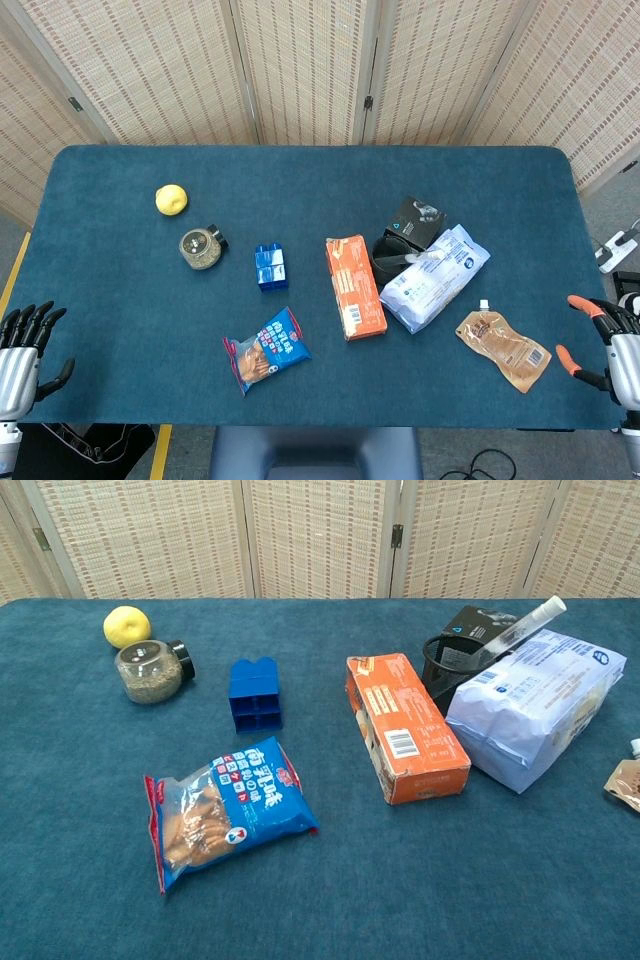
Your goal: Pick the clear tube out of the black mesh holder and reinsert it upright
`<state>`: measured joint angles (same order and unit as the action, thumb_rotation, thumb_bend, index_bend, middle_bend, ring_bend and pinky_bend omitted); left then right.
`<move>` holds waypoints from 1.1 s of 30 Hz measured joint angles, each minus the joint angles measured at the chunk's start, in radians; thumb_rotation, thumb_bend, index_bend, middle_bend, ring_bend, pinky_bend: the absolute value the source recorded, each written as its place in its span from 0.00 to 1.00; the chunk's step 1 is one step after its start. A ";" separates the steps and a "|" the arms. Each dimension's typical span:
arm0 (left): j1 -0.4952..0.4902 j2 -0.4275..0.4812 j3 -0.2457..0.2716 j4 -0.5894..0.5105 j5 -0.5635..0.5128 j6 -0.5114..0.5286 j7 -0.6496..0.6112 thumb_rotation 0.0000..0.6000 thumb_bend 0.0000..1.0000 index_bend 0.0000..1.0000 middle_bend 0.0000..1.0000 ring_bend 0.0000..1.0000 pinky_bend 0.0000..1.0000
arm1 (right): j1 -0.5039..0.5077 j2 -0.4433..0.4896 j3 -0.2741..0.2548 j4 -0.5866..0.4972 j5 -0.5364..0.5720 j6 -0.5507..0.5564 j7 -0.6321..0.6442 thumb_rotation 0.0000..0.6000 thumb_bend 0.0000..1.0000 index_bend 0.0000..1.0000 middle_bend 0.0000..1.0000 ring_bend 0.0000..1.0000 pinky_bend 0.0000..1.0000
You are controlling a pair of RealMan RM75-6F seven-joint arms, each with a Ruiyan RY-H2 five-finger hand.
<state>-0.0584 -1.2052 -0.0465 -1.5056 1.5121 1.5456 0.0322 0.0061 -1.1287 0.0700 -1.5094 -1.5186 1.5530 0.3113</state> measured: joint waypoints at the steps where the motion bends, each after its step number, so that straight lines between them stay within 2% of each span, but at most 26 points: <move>1: -0.001 0.000 -0.001 0.000 -0.001 -0.001 0.001 1.00 0.36 0.18 0.12 0.07 0.08 | 0.000 -0.001 0.000 0.000 0.002 -0.002 0.000 1.00 0.25 0.20 0.27 0.15 0.17; 10: -0.008 -0.005 -0.002 0.004 -0.002 -0.013 0.002 1.00 0.36 0.18 0.11 0.07 0.08 | 0.003 0.004 0.001 -0.013 0.012 -0.016 0.004 1.00 0.25 0.20 0.27 0.15 0.17; 16: -0.007 -0.007 -0.001 0.009 -0.002 -0.012 -0.004 1.00 0.37 0.18 0.12 0.08 0.08 | 0.031 0.020 0.023 -0.029 0.028 -0.050 0.003 1.00 0.25 0.20 0.28 0.15 0.17; 20: -0.006 -0.008 -0.001 0.009 -0.003 -0.010 -0.006 1.00 0.37 0.18 0.12 0.08 0.08 | 0.072 0.039 0.050 -0.051 0.058 -0.111 0.001 1.00 0.25 0.21 0.28 0.15 0.17; 26: -0.001 -0.005 0.001 0.003 -0.005 -0.006 -0.002 1.00 0.37 0.18 0.12 0.08 0.08 | 0.175 0.065 0.109 -0.095 0.136 -0.262 -0.022 1.00 0.24 0.25 0.28 0.15 0.17; 28: 0.000 -0.004 0.001 0.000 -0.005 -0.004 -0.001 1.00 0.37 0.18 0.12 0.08 0.08 | 0.219 0.068 0.130 -0.107 0.168 -0.323 -0.038 1.00 0.21 0.25 0.28 0.15 0.17; 31: 0.002 -0.001 0.002 -0.004 -0.007 -0.003 0.004 1.00 0.37 0.18 0.12 0.08 0.08 | 0.285 0.067 0.156 -0.117 0.219 -0.413 -0.070 1.00 0.05 0.26 0.26 0.12 0.16; 33: 0.004 0.002 0.002 -0.008 -0.009 -0.002 0.007 1.00 0.37 0.18 0.12 0.07 0.08 | 0.332 0.059 0.172 -0.118 0.261 -0.475 -0.100 1.00 0.01 0.26 0.25 0.10 0.14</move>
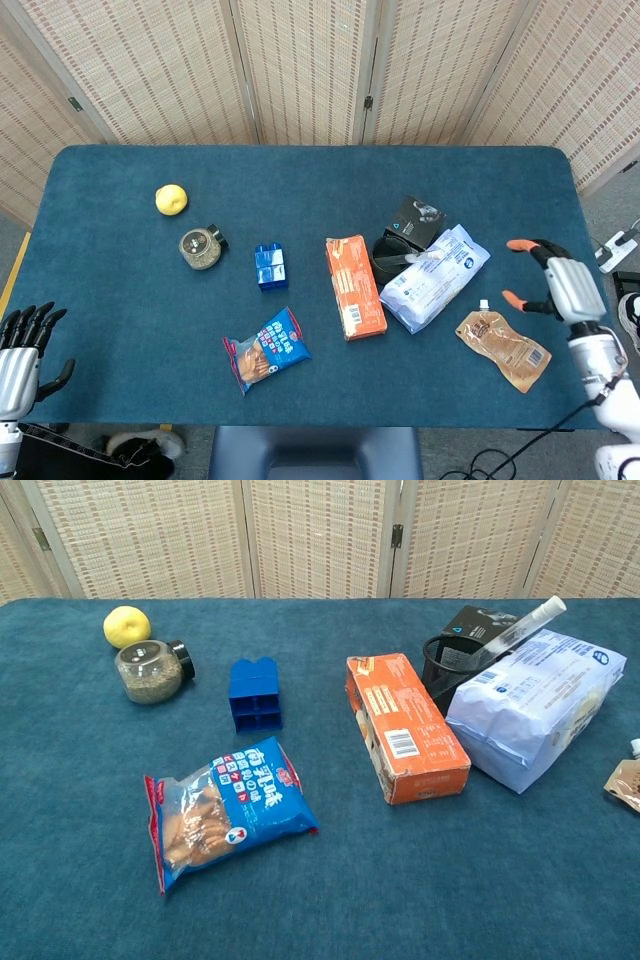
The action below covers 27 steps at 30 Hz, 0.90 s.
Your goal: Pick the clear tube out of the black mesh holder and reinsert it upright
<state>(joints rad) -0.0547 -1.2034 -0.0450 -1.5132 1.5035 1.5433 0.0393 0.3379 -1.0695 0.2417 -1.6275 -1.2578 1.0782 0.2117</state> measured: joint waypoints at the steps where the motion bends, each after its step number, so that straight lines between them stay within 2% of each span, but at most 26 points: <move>1: 0.001 0.001 0.000 -0.002 -0.001 0.001 0.001 1.00 0.37 0.18 0.12 0.07 0.08 | 0.020 -0.005 0.006 0.001 0.020 -0.025 -0.012 1.00 0.00 0.27 0.24 0.08 0.13; 4: 0.003 0.003 -0.001 -0.005 -0.003 0.003 0.003 1.00 0.37 0.18 0.12 0.08 0.08 | 0.085 -0.031 0.025 0.009 0.086 -0.104 -0.048 1.00 0.02 0.28 0.23 0.05 0.12; 10: 0.001 0.007 -0.002 -0.010 -0.005 -0.002 0.011 1.00 0.36 0.18 0.12 0.08 0.08 | 0.186 -0.103 0.052 0.050 0.191 -0.217 -0.077 1.00 0.18 0.33 0.23 0.05 0.12; 15: 0.001 0.007 -0.005 -0.012 -0.011 -0.004 0.013 1.00 0.37 0.18 0.12 0.08 0.08 | 0.243 -0.151 0.057 0.094 0.251 -0.277 -0.097 1.00 0.18 0.35 0.23 0.04 0.12; 27: -0.002 0.006 -0.007 -0.012 -0.015 -0.010 0.017 1.00 0.37 0.18 0.11 0.07 0.08 | 0.328 -0.251 0.052 0.182 0.342 -0.315 -0.160 1.00 0.20 0.42 0.25 0.04 0.12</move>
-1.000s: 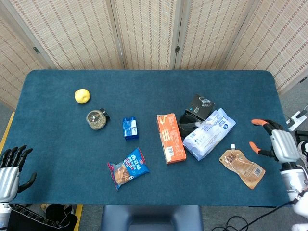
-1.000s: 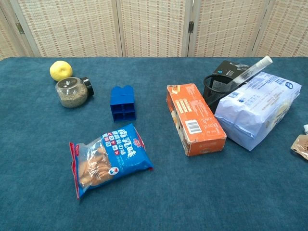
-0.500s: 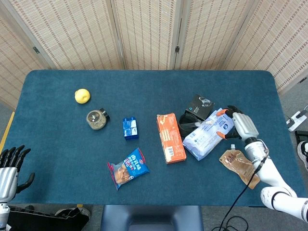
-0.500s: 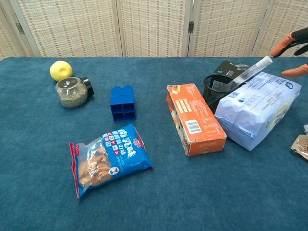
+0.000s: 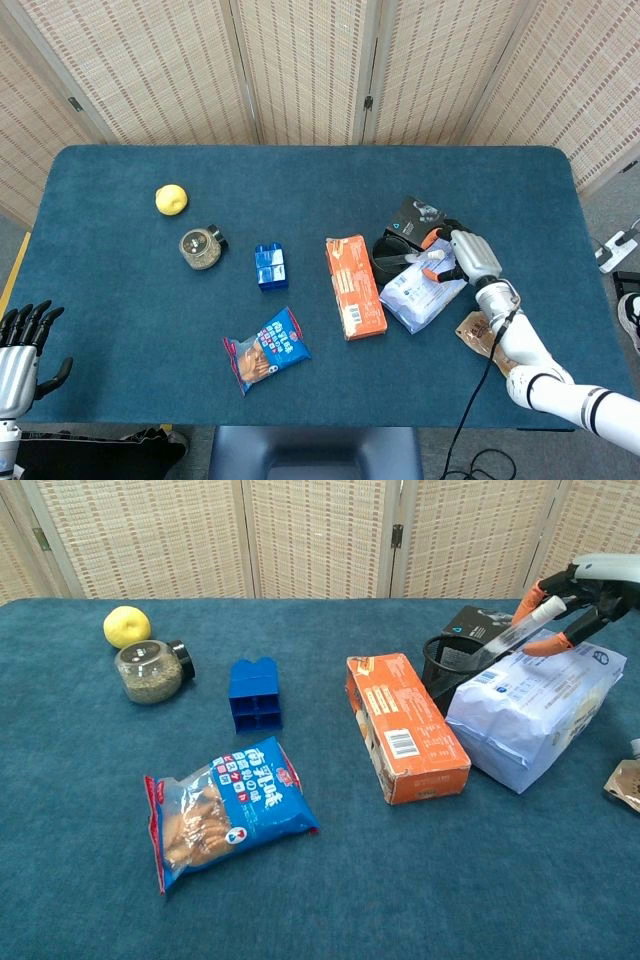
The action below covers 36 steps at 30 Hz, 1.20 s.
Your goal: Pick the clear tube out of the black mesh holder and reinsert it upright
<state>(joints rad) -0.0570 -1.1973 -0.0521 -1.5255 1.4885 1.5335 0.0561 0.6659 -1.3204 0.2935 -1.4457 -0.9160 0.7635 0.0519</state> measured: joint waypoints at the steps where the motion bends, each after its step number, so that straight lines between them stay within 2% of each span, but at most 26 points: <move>1: 0.000 0.000 0.000 0.001 -0.001 -0.001 -0.001 1.00 0.37 0.18 0.11 0.07 0.08 | 0.005 -0.005 0.000 0.006 0.006 -0.002 -0.005 1.00 0.21 0.43 0.25 0.04 0.12; 9: 0.003 -0.003 -0.001 0.008 -0.007 -0.001 -0.007 1.00 0.37 0.18 0.11 0.08 0.08 | 0.036 -0.039 -0.005 0.039 0.040 -0.010 -0.028 1.00 0.22 0.45 0.26 0.04 0.12; 13: 0.003 -0.004 -0.002 0.012 -0.010 -0.003 -0.009 1.00 0.37 0.18 0.11 0.08 0.08 | 0.043 -0.049 -0.005 0.048 0.045 -0.011 -0.027 1.00 0.28 0.47 0.27 0.04 0.12; 26: 0.002 -0.008 -0.003 0.021 -0.016 -0.008 -0.014 1.00 0.37 0.18 0.12 0.08 0.08 | 0.055 -0.069 -0.006 0.073 0.052 -0.017 -0.013 1.00 0.32 0.53 0.29 0.06 0.12; 32: 0.002 -0.010 -0.004 0.023 -0.018 -0.010 -0.015 1.00 0.36 0.18 0.12 0.08 0.08 | 0.049 -0.077 -0.003 0.081 0.016 -0.002 0.015 1.00 0.33 0.56 0.31 0.07 0.12; 36: 0.002 -0.010 -0.004 0.023 -0.018 -0.010 -0.015 1.00 0.36 0.18 0.12 0.07 0.08 | 0.031 -0.083 0.002 0.089 -0.060 0.025 0.088 1.00 0.34 0.56 0.33 0.07 0.12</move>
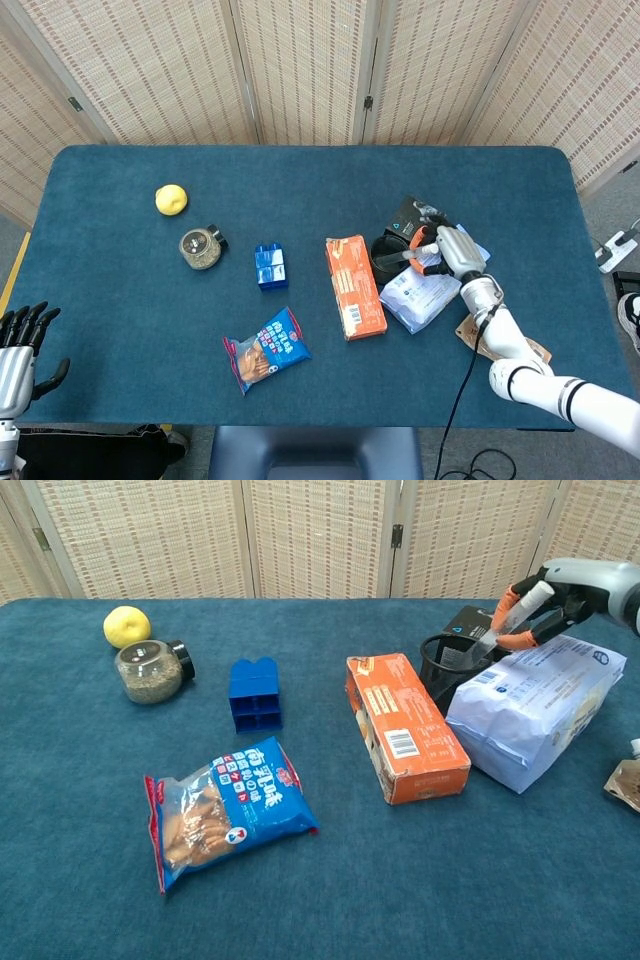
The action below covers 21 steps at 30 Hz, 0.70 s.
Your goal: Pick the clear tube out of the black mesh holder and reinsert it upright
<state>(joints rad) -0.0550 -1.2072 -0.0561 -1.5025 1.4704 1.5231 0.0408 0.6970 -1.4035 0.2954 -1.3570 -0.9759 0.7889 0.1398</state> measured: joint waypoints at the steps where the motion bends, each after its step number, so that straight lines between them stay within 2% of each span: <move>1: 0.000 0.000 0.000 -0.001 0.001 0.000 0.001 1.00 0.36 0.18 0.12 0.07 0.08 | -0.006 -0.001 0.001 0.001 -0.021 0.009 0.024 1.00 0.34 0.57 0.33 0.07 0.11; 10: -0.003 0.008 0.000 -0.019 0.014 0.008 0.014 1.00 0.37 0.18 0.11 0.08 0.08 | -0.091 0.014 -0.001 0.012 -0.275 0.155 0.402 1.00 0.34 0.57 0.34 0.07 0.10; 15: -0.005 0.010 0.000 -0.028 0.021 0.010 0.023 1.00 0.36 0.18 0.11 0.08 0.08 | -0.149 0.061 -0.003 -0.015 -0.354 0.236 0.609 1.00 0.34 0.57 0.35 0.07 0.10; 21: -0.012 0.011 0.000 -0.046 0.037 0.013 0.038 1.00 0.36 0.18 0.11 0.08 0.08 | -0.200 0.137 -0.008 -0.084 -0.388 0.263 0.811 1.00 0.35 0.57 0.36 0.09 0.10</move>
<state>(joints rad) -0.0674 -1.1963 -0.0562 -1.5485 1.5078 1.5361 0.0789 0.4975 -1.2660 0.2877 -1.4412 -1.3643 1.0523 0.9508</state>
